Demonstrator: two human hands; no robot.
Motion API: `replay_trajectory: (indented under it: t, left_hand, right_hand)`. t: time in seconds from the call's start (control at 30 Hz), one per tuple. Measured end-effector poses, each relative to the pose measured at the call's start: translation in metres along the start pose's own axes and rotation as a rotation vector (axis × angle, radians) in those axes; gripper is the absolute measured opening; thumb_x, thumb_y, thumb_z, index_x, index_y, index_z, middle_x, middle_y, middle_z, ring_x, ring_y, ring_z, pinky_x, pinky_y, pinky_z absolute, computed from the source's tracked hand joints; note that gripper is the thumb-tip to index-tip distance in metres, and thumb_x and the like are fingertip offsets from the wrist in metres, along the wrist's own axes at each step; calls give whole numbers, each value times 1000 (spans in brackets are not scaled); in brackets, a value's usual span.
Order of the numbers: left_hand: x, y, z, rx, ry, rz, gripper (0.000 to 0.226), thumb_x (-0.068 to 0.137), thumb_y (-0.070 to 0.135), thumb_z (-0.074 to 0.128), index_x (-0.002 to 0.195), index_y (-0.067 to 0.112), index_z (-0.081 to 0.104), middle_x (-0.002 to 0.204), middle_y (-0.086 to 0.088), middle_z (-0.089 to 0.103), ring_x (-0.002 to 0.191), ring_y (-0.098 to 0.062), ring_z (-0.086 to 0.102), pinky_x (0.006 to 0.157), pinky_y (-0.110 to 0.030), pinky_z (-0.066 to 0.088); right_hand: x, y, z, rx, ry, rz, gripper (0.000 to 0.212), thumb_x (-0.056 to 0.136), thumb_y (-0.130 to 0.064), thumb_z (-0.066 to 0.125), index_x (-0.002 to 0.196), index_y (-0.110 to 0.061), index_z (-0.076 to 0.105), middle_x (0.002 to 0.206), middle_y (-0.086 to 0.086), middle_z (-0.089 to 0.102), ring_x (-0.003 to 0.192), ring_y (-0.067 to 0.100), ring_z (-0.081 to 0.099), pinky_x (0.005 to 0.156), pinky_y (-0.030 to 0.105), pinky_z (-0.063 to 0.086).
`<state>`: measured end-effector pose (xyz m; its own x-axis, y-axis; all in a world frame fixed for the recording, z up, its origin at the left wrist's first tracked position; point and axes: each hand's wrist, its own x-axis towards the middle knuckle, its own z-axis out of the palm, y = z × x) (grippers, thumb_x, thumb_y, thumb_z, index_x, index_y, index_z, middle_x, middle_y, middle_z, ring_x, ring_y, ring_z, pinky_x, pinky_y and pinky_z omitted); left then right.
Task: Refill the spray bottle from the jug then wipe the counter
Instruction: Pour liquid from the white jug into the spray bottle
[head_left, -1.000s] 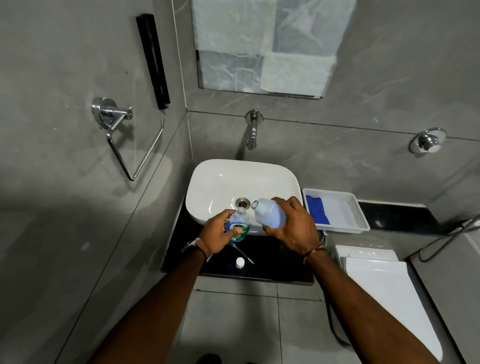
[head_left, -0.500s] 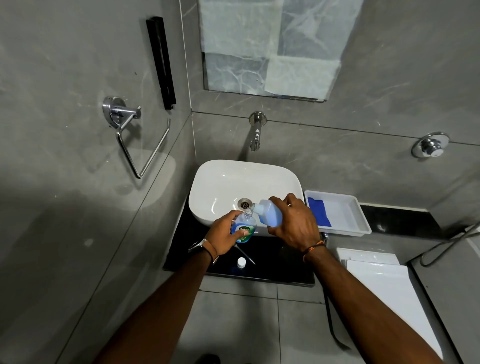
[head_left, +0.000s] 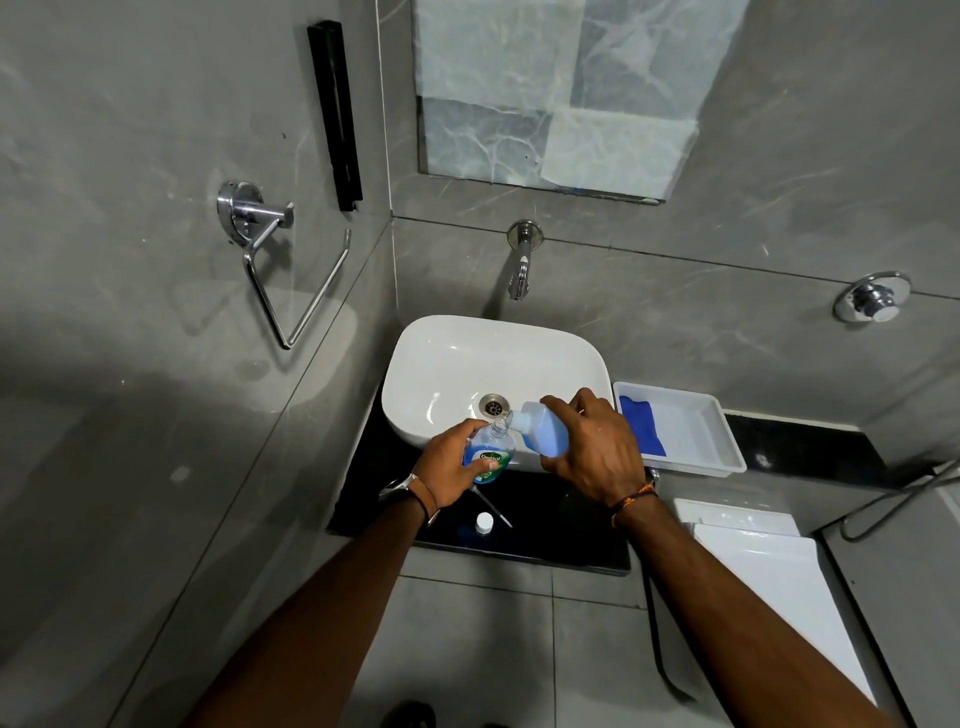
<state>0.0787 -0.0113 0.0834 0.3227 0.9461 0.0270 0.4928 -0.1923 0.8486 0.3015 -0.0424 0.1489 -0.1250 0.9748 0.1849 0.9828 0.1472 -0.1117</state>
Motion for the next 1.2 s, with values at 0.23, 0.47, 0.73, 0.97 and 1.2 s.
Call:
replay_trajectory:
  t: [0.23, 0.47, 0.73, 0.97, 1.2]
  left_hand:
    - [1, -1, 0, 29, -12, 1, 49, 87, 13, 74, 130, 12, 53, 124, -11, 66, 111, -26, 65, 98, -42, 57]
    - [1, 0, 2, 24, -12, -8, 50, 86, 14, 76, 131, 12, 53, 124, -11, 67, 111, -26, 66, 97, -44, 58]
    - [1, 1, 3, 15, -14, -10, 51, 86, 14, 76, 131, 13, 52, 125, -10, 67, 112, -25, 66, 98, -44, 58]
    - [-1, -1, 4, 32, -10, 1, 50, 85, 13, 76, 129, 11, 53, 123, -11, 68, 110, -27, 66, 98, -45, 56]
    - [-4, -2, 4, 40, -14, 4, 49, 86, 15, 76, 129, 12, 53, 124, -10, 67, 111, -24, 66, 97, -42, 57]
  right_hand:
    - [3, -2, -4, -62, -11, -15, 83, 64, -48, 87, 138, -28, 56, 106, 7, 57, 95, 31, 59, 74, 41, 53]
    - [7, -3, -9, -112, -9, -29, 85, 59, -47, 91, 135, -29, 58, 104, 7, 58, 92, 31, 61, 72, 42, 54]
    - [9, -3, -13, -171, -31, -35, 85, 60, -48, 89, 136, -33, 53, 108, 5, 58, 95, 30, 61, 75, 43, 55]
    - [8, -8, -17, -212, -41, -47, 80, 59, -41, 88, 133, -32, 57, 104, 6, 58, 91, 32, 60, 71, 42, 50]
    - [7, -9, -17, -228, -55, -60, 80, 61, -43, 87, 134, -32, 56, 107, 6, 58, 93, 32, 60, 73, 43, 50]
